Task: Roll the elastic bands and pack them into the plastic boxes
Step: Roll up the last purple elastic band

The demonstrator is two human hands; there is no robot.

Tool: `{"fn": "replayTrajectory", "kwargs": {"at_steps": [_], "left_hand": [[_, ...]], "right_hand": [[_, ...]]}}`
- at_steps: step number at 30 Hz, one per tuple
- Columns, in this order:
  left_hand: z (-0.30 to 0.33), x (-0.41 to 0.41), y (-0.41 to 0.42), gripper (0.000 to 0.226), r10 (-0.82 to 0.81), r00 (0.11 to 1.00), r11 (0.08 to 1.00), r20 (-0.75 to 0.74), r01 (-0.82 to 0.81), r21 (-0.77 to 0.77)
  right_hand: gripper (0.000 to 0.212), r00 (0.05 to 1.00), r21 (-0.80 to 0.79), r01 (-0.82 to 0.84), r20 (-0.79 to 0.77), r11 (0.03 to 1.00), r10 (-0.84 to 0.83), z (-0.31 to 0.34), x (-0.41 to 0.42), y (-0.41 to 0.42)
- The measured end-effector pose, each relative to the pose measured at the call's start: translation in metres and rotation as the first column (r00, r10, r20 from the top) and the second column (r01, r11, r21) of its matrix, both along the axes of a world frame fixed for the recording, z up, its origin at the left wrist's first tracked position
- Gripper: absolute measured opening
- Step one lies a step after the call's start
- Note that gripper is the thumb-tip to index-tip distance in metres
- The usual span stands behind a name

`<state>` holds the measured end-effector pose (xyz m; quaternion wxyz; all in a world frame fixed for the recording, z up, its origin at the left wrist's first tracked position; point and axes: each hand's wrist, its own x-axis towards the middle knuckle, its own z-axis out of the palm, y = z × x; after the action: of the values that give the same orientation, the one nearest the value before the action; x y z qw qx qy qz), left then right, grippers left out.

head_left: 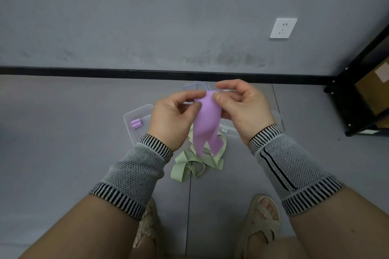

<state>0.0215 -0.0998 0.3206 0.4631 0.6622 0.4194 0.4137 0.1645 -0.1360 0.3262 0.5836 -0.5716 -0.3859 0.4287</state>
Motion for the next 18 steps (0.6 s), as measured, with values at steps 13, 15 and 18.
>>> {"fn": "replayTrajectory", "kwargs": {"at_steps": [13,15,18], "left_hand": [[0.0001,-0.0035,-0.0033,0.036,-0.174,0.985,0.984,0.002,0.174,-0.046],[-0.0004,-0.0034,-0.0025,0.036,-0.113,0.992,0.994,-0.053,0.113,-0.005],[-0.0015,-0.0054,0.0013,0.035,-0.025,0.996,0.999,-0.087,0.027,0.026]], "right_hand": [[0.025,0.991,0.017,0.092,0.099,0.996,-0.094,0.0014,0.0026,0.0021],[0.021,0.997,0.019,0.069,0.036,0.997,-0.070,0.0021,0.0016,0.0017],[0.018,1.000,0.007,0.001,0.019,1.000,-0.001,0.0021,-0.0008,-0.0006]]}}
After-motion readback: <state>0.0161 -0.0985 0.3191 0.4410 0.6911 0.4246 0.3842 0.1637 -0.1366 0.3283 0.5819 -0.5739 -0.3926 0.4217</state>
